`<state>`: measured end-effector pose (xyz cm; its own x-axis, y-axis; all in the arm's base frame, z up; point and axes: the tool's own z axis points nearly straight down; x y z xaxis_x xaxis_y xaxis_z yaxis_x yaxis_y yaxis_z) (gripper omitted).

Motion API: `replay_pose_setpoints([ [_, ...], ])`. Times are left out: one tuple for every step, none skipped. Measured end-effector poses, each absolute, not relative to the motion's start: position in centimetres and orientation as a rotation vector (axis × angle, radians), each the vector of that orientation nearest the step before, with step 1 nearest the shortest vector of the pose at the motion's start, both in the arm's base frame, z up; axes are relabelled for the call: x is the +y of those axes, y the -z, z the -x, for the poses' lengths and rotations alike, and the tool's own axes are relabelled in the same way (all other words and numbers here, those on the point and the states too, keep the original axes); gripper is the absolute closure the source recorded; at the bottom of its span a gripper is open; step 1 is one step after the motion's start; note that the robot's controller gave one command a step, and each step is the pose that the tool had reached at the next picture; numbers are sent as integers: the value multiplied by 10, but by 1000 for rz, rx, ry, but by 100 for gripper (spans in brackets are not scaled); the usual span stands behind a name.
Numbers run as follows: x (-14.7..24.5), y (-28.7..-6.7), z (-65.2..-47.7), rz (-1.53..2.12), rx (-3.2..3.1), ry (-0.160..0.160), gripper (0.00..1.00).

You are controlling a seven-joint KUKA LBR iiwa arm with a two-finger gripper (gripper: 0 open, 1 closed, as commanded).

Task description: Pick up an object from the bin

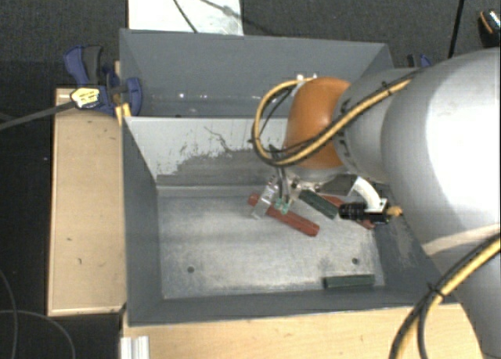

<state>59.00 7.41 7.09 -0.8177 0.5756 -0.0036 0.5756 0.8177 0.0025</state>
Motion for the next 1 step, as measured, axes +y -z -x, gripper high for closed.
replay_pose_setpoints([
  [74, -90, -591, -940, 2991, -4, 100],
])
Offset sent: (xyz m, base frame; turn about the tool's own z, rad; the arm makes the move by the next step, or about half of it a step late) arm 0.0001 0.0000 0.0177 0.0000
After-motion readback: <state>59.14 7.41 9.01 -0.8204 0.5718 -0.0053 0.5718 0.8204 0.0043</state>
